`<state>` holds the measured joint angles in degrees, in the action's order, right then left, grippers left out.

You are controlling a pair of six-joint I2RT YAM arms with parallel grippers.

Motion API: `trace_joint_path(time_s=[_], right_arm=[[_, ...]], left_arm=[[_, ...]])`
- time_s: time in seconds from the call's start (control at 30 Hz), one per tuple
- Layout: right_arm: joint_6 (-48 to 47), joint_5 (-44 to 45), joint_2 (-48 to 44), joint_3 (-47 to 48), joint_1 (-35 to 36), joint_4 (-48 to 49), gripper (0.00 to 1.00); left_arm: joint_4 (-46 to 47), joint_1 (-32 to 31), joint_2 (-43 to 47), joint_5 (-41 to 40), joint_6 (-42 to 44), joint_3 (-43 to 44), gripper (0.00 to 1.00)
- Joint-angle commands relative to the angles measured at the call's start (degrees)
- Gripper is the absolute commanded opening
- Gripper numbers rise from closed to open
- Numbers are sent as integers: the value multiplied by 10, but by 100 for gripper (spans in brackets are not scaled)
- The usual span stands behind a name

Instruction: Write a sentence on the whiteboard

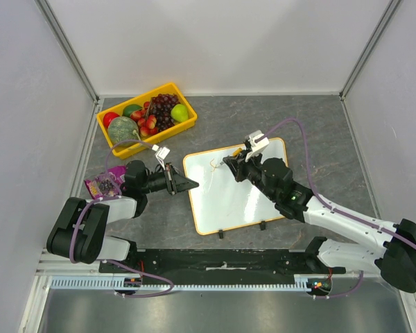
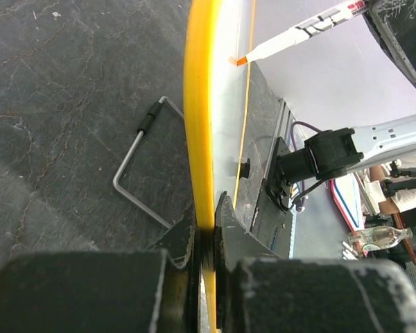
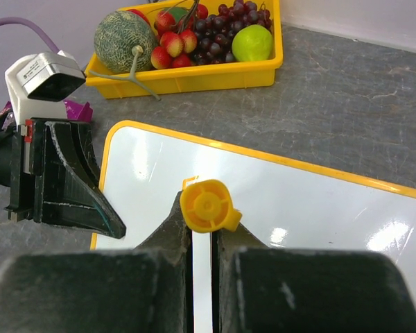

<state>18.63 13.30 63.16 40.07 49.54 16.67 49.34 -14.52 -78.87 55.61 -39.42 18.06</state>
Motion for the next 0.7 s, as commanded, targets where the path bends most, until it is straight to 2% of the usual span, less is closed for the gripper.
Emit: trace_joint_path(time_s=[0.0, 0.3, 0.67], right_arm=[[-1, -6, -8, -18, -4, -22, 0], [4, -11, -15, -25, -4, -22, 0], [10, 29, -3, -7, -4, 11, 0]], left_arm=[[-37, -12, -13, 1, 102, -8, 2], [-37, -11, -14, 0, 102, -8, 2], [-36, -12, -13, 0, 102, -8, 2]])
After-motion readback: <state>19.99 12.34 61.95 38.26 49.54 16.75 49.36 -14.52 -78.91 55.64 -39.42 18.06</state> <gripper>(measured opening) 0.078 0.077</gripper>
